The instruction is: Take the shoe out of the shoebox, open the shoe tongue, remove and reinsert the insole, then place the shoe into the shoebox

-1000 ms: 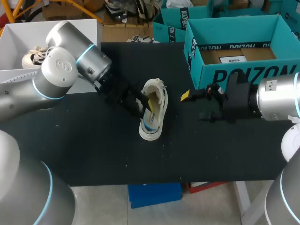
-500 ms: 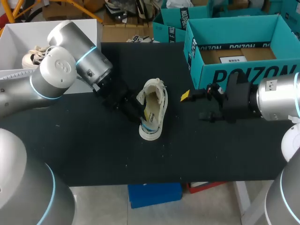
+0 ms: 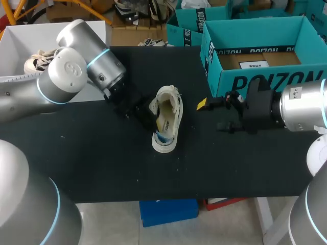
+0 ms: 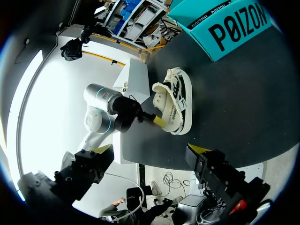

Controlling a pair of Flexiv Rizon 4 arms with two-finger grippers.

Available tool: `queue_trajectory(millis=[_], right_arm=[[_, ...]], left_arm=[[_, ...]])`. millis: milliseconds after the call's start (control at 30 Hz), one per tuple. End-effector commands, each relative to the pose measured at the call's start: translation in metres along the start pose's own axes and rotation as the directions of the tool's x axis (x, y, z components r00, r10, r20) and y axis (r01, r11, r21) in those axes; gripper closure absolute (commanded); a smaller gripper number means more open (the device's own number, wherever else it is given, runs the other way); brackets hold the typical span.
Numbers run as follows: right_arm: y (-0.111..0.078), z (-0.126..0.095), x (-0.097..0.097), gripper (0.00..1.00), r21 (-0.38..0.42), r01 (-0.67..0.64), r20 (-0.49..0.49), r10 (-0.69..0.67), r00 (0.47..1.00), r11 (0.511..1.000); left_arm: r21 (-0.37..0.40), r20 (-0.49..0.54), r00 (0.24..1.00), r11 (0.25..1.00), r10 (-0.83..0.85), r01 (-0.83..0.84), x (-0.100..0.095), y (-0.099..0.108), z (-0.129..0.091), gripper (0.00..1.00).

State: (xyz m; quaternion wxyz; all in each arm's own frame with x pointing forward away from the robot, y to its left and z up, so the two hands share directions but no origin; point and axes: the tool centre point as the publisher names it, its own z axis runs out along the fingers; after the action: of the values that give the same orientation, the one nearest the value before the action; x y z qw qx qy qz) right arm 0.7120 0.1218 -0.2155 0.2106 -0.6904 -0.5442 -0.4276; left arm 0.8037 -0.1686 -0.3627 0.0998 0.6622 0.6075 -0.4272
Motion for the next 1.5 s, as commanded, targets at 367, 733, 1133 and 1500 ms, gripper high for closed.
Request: queue_trajectory(millis=[367, 733, 1133, 1500], right_arm=[[0.000, 0.000, 0.000, 0.00, 0.000, 0.000, 0.000, 0.000, 1.000, 1.000], [0.000, 0.000, 0.000, 0.00, 0.000, 0.000, 0.000, 0.000, 1.000, 1.000], [0.000, 0.000, 0.000, 0.00, 0.000, 0.000, 0.000, 0.000, 1.000, 1.000], [0.000, 0.000, 0.000, 0.00, 0.000, 0.000, 0.000, 0.000, 1.000, 1.000]], left_arm=[[-0.057, 0.005, 1.000, 0.998, -0.015, 0.016, 0.001, 0.026, 0.006, 1.00], [-0.090, -0.057, 0.997, 0.995, -0.049, 0.044, 0.002, 0.038, 0.006, 1.00], [-0.060, -0.054, 0.998, 0.998, -0.036, 0.033, -0.011, 0.021, -0.006, 0.29], [-0.057, -0.103, 0.994, 0.998, -0.026, 0.020, -0.012, 0.004, -0.027, 0.65]])
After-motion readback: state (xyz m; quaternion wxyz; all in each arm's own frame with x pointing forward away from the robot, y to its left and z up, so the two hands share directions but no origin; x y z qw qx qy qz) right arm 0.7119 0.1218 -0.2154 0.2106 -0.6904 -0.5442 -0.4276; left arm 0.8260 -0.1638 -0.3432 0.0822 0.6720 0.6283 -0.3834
